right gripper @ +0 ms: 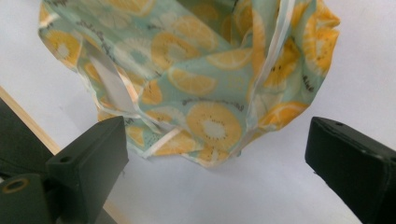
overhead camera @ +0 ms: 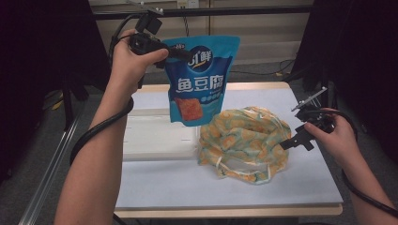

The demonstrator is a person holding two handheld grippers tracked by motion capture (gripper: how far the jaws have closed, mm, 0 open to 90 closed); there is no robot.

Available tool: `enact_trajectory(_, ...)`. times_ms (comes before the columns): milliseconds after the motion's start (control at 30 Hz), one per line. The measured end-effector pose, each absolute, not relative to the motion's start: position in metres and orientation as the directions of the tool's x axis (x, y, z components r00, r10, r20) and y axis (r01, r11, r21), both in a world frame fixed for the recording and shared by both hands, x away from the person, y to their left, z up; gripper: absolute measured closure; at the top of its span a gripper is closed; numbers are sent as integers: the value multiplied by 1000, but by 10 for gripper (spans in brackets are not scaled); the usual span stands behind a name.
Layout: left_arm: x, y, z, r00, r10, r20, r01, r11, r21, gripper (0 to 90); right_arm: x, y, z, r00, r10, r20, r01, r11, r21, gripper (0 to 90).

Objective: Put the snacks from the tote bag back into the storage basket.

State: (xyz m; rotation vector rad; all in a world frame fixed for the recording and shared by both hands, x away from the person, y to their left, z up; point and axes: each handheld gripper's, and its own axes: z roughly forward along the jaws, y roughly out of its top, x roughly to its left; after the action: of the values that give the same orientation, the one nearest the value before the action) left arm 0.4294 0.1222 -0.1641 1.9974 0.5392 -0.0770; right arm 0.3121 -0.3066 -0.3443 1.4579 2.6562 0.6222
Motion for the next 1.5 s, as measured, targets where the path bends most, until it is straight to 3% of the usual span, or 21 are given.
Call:
enact_trajectory(733, 439, 157, -186, 876, 381, -297, 436, -361, 824, 900, 297, -304, -374, -553, 827, 99, 796, 490, 356, 54)
enact_trajectory(1500, 449, 168, -229, 862, 387, -327, 474, -389, 790, 900, 288, -308, -389, -555, 821, 130, 791, 473, 388, 53)
